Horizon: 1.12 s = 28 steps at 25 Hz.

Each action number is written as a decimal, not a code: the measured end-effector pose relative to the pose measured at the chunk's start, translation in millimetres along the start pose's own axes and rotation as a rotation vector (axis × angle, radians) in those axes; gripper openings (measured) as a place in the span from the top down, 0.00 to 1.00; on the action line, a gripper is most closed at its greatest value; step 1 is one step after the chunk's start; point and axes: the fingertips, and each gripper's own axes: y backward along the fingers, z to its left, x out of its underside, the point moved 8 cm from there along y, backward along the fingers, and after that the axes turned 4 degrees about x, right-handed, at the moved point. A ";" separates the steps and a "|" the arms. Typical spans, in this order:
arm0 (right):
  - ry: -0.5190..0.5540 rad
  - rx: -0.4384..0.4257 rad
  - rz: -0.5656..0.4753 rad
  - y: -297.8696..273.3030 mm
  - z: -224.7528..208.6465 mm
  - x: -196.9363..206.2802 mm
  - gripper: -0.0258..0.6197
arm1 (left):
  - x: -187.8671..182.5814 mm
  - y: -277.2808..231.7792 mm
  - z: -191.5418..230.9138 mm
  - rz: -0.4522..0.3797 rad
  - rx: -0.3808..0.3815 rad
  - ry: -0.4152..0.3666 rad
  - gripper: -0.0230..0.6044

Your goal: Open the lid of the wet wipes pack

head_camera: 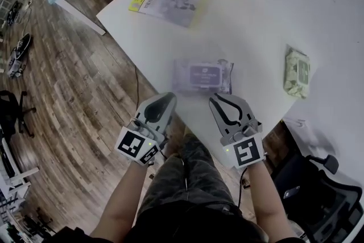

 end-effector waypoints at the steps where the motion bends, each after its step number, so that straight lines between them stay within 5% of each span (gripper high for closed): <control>1: 0.012 -0.012 0.006 -1.8 -2.5 0.0 0.84 | -0.7 -1.3 0.7 0.005 0.007 -0.014 0.94; 8: 0.058 -0.083 0.007 -15.6 -22.8 0.7 0.78 | -5.9 -16.2 13.6 0.030 0.081 -0.096 0.73; 16: 0.142 -0.189 0.058 -33.5 -23.8 1.8 0.77 | -13.3 -44.1 31.7 0.134 0.269 -0.272 0.38; 23: 0.138 -0.221 0.052 -47.9 -18.9 6.9 0.77 | 0.4 -74.6 44.7 0.333 0.422 -0.422 0.31; 28: 0.160 -0.207 0.043 -49.9 -20.8 5.2 0.76 | -4.5 -83.9 44.2 0.338 0.466 -0.456 0.31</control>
